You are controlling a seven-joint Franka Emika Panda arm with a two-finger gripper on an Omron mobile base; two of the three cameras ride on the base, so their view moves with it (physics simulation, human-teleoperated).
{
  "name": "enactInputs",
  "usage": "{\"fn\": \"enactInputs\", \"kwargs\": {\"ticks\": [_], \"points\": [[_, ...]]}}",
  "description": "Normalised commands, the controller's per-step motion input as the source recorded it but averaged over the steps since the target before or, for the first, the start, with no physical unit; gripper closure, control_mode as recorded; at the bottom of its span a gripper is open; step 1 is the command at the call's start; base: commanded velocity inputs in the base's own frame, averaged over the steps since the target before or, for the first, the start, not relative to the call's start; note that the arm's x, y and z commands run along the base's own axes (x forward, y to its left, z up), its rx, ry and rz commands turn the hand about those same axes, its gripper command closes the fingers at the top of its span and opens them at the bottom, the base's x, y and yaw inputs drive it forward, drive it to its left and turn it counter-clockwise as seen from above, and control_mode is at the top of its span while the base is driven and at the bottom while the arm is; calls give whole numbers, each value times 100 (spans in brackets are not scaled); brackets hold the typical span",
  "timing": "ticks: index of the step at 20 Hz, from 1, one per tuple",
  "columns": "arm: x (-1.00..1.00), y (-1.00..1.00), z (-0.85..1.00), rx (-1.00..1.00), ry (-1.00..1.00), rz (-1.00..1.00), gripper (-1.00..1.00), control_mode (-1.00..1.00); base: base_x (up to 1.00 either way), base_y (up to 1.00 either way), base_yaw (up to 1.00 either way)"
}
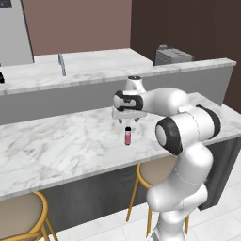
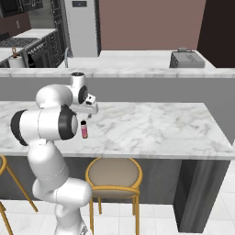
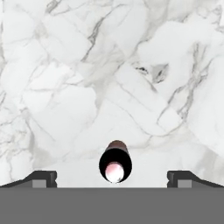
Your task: Place the large bottle from the dining counter next to the other large bottle outside the sink, and place the small bottle from the dining counter next to the other small bottle inside the sink.
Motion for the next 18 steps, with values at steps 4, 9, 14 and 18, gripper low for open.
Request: {"fn": "enactInputs", "kwargs": {"ticks": [4, 9, 14, 18], "points": [[23, 0, 0, 0, 0, -5, -100, -100, 0, 0, 0], [-13, 0, 0, 0, 0, -5, -100, -100, 0, 0, 0], [-29, 0, 0, 0, 0, -2, -100, -100, 0, 0, 0], [-17, 0, 0, 0, 0, -2, -100, -100, 0, 0, 0]]}}
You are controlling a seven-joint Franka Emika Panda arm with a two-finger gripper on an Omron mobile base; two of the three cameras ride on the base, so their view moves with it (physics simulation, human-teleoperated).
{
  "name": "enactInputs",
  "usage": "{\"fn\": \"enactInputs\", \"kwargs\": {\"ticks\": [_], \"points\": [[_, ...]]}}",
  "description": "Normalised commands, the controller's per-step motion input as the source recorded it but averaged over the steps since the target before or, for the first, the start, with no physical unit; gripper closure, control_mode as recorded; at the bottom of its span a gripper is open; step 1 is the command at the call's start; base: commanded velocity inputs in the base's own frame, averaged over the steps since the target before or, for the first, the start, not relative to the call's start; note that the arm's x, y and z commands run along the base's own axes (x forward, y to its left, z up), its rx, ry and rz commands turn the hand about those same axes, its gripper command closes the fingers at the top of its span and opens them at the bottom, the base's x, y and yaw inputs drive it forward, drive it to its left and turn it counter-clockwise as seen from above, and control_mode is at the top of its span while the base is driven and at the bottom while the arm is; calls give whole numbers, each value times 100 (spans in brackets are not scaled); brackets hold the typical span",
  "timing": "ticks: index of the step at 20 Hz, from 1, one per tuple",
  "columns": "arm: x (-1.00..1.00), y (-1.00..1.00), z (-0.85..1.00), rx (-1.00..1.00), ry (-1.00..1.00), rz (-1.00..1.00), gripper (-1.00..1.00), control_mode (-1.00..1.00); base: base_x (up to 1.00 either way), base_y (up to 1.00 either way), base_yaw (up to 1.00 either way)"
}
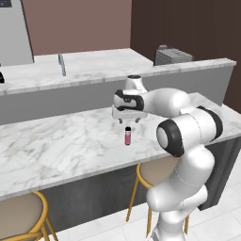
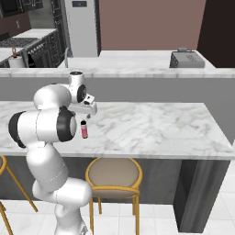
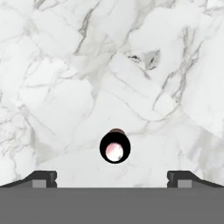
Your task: Place the large bottle from the dining counter next to the other large bottle outside the sink, and place the small bottle from the dining counter next to the other small bottle inside the sink.
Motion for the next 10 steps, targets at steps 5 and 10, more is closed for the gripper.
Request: {"fn": "enactInputs", "kwargs": {"ticks": [5, 10], "points": [[0, 0, 0, 0, 0, -2, -100, -100, 0, 0, 0], [7, 0, 0, 0, 0, -2, -100, -100, 0, 0, 0]]}}
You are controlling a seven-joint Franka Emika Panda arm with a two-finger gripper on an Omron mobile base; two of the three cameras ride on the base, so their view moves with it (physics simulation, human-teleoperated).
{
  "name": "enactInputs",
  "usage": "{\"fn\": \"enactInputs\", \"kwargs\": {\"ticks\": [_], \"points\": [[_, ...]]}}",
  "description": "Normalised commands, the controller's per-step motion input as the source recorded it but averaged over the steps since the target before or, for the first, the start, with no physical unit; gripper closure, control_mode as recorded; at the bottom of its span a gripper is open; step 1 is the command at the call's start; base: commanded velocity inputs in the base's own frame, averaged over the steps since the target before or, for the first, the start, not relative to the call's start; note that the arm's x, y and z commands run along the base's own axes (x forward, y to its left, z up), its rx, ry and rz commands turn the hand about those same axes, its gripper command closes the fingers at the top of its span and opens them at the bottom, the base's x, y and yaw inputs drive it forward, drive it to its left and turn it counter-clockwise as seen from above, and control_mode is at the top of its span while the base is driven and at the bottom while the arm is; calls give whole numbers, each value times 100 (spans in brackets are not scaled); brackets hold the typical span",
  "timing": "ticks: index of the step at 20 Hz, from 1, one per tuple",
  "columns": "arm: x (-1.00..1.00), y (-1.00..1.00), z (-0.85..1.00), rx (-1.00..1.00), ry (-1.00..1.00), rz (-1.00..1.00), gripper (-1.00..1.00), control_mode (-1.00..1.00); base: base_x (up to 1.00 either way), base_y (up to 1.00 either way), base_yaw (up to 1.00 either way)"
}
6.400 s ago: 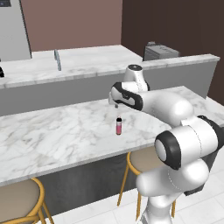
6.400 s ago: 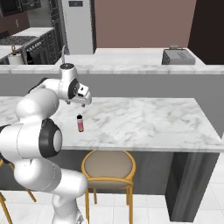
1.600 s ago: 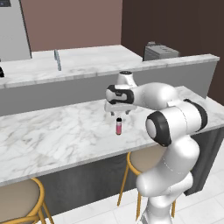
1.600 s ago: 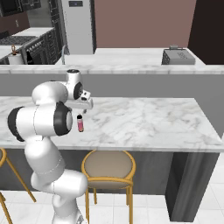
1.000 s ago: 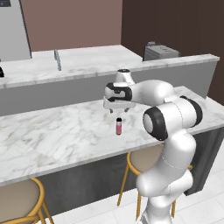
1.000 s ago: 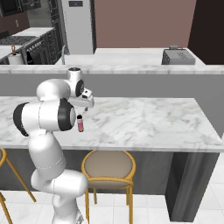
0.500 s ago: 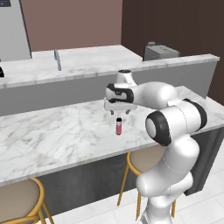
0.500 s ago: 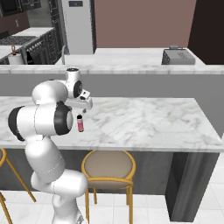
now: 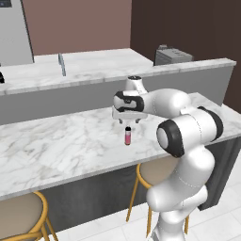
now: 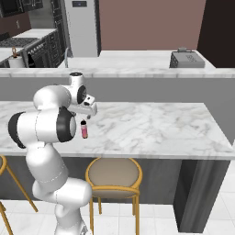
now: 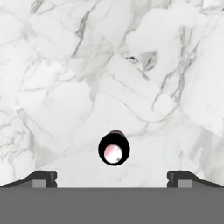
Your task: Place the large bottle from the dining counter next to the other large bottle outside the sink, and place the small bottle from the dining counter next to the other small bottle inside the sink.
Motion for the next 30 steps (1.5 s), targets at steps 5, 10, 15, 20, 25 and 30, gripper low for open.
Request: {"fn": "enactInputs", "kwargs": {"ticks": [5, 10, 15, 20, 25, 30], "points": [[6, 0, -2, 0, 0, -2, -100, -100, 0, 0, 0], [0, 0, -8, 0, 0, -2, -100, -100, 0, 0, 0], [0, 0, -6, 0, 0, -3, -100, -100, 0, 0, 0], [0, 0, -12, 0, 0, -2, -100, -100, 0, 0, 0], [0, 0, -10, 0, 0, -2, -100, -100, 0, 0, 0], [0, 0, -11, 0, 0, -2, -100, -100, 0, 0, 0]]}}
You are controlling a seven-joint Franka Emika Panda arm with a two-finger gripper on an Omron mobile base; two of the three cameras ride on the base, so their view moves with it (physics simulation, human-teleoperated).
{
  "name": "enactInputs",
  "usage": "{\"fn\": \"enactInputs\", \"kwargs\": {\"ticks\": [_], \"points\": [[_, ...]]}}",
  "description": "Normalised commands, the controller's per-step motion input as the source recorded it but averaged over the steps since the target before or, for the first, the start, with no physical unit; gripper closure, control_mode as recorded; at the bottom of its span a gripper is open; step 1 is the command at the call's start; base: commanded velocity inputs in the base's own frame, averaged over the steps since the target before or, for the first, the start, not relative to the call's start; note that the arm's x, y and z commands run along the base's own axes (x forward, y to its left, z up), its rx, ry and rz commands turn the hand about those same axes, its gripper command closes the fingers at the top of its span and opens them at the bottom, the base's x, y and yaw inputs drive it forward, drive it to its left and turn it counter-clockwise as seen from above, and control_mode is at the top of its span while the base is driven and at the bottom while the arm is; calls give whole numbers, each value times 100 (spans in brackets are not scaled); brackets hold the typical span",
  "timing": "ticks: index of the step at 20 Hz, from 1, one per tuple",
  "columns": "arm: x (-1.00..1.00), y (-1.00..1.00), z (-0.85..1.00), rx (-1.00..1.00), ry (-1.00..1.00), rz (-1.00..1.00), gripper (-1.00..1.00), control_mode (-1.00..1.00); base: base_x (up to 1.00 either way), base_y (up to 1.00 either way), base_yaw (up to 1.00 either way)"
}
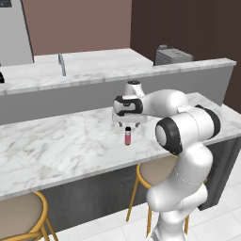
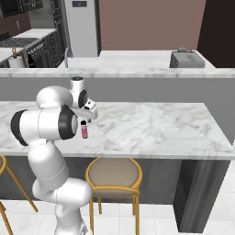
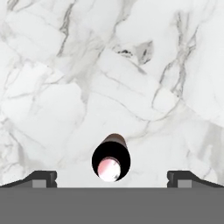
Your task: Place the large bottle from the dining counter next to the other large bottle outside the sink, and place the small bottle from the dining counter next to the other small bottle inside the sink.
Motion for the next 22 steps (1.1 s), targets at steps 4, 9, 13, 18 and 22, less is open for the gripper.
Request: {"fn": "enactInputs", "kwargs": {"ticks": [4, 9, 13, 18, 22], "points": [[0, 0, -9, 0, 0, -2, -100, -100, 0, 0, 0], [0, 0, -5, 0, 0, -2, -100, -100, 0, 0, 0], [0, 0, -3, 0, 0, -2, -100, -100, 0, 0, 0], [0, 0, -4, 0, 0, -2, -100, -100, 0, 0, 0], [1, 0, -2, 0, 0, -2, -100, -100, 0, 0, 0]]}}
